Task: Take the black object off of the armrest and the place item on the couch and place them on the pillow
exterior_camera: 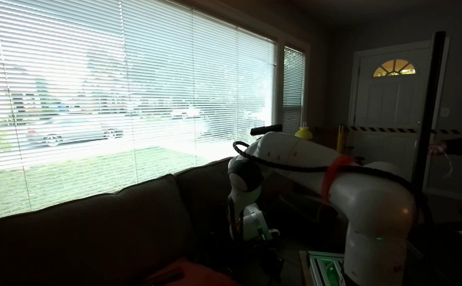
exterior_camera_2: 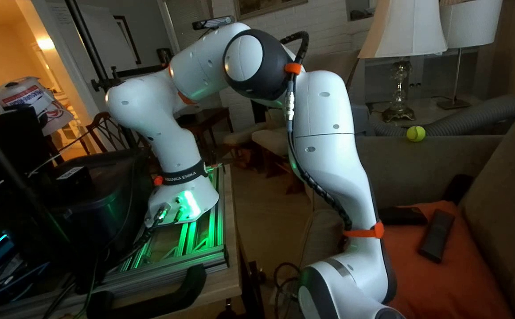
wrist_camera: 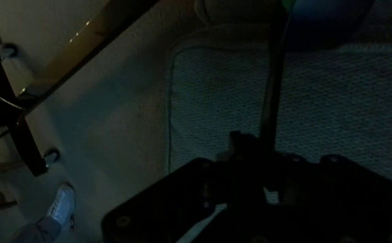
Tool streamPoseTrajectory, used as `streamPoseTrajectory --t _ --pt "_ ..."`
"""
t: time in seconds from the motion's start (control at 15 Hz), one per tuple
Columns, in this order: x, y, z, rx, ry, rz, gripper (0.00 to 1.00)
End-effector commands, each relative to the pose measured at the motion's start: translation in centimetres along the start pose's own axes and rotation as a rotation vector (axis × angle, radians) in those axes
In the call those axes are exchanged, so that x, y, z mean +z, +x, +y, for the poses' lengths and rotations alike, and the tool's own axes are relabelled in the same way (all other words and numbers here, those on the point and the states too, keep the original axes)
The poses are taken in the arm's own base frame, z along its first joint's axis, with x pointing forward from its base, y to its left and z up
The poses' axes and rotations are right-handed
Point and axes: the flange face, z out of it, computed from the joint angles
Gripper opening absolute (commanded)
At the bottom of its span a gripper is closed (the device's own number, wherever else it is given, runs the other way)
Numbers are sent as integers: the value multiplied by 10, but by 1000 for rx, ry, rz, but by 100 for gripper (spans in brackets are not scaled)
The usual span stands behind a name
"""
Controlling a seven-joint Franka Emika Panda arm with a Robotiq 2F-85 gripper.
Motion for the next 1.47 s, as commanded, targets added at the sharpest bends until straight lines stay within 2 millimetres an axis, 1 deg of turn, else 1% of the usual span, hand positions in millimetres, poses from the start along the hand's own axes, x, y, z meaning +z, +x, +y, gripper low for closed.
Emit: streamPoseTrajectory --t 0.0,0.2,0.4,0.47,0.53,0.6,0.67,0.8,1.13,1.4 --pt "-2 18 -3 88 5 -128 1" --pt "-4 34 -4 145 24 -204 1" --pt "-7 46 -6 179 44 -241 1" --pt "-7 48 -7 187 44 -251 20" --pt "-7 49 -7 191 47 -258 32" --pt "-8 49 -8 191 50 -268 38" --pt "-8 49 -9 193 50 -278 47" --pt "-8 47 -10 190 44 -294 61" --pt "-7 34 -11 147 -13 -344 100" --pt "-6 30 -9 140 -36 -352 100"
